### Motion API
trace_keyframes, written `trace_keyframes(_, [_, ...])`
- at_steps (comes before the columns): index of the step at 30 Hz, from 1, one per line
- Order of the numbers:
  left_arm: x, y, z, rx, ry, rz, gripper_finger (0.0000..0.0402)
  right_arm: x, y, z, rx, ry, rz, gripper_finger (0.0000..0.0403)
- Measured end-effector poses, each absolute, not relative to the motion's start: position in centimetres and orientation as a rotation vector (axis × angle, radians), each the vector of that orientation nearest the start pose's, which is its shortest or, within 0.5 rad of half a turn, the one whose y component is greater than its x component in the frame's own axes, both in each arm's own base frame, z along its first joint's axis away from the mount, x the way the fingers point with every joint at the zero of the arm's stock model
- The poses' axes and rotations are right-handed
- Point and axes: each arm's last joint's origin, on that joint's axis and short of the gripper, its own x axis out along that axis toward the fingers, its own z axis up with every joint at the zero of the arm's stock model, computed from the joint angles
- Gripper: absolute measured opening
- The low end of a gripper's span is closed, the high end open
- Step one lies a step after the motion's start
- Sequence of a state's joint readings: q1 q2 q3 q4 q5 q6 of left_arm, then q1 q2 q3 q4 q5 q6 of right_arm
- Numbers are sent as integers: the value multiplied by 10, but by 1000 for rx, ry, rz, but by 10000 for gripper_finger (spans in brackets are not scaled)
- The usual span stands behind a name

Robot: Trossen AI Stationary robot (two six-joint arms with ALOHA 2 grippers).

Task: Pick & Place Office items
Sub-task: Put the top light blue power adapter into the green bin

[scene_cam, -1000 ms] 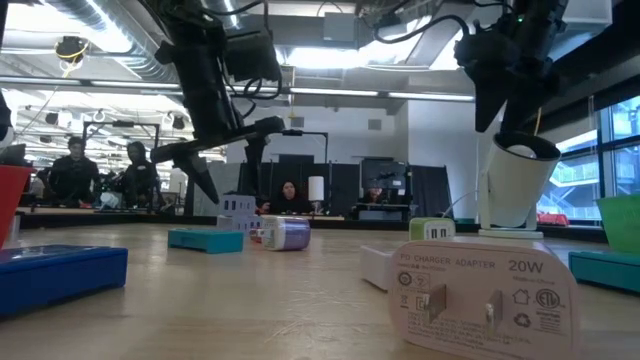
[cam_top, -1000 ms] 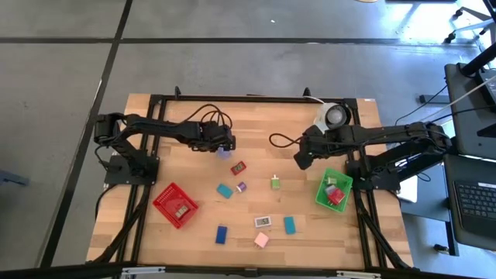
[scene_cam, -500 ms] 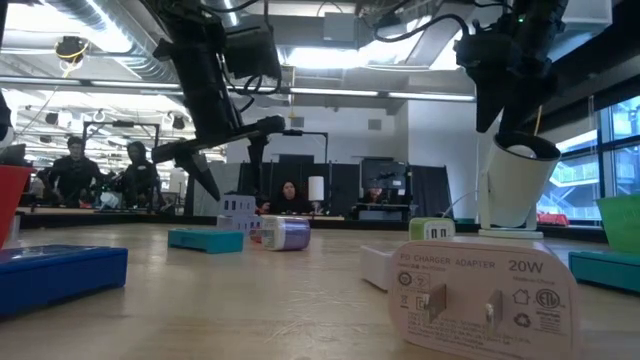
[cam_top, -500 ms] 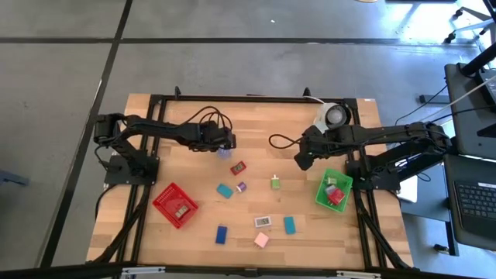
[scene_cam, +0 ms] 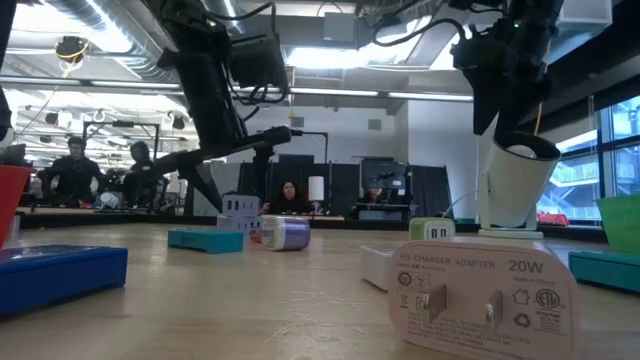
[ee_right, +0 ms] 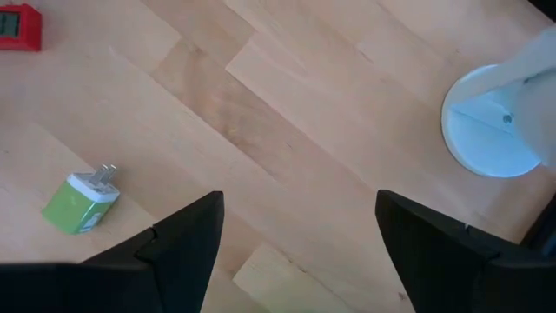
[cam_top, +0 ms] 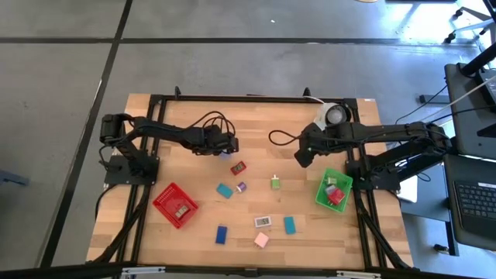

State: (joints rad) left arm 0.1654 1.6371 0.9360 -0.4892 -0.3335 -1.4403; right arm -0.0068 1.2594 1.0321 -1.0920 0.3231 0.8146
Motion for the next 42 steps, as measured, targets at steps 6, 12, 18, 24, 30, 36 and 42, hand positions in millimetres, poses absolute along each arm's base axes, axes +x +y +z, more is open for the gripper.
trace_keyframes(6, [292,60,167,-1086,639,1215,280,215,-13,266,475,1105,-783,304])
trace_keyframes(12, [292,60,167,-1049,649,1211,248,215,-13,266,464,1109,-777,304])
trace_keyframes(18, [292,60,167,-1030,659,1204,221,215,-13,266,460,1108,-777,304])
trace_keyframes(24, [292,61,167,-1007,669,1196,218,215,-13,266,469,1102,-781,304])
trace_keyframes(30, [290,62,173,-989,685,1155,216,215,-13,266,470,1101,-782,304])
trace_keyframes(36, [288,63,196,-946,609,1068,216,216,-13,266,482,1088,-784,304])
trace_keyframes(42, [292,61,234,-836,428,861,215,218,-13,267,490,1064,-776,304])
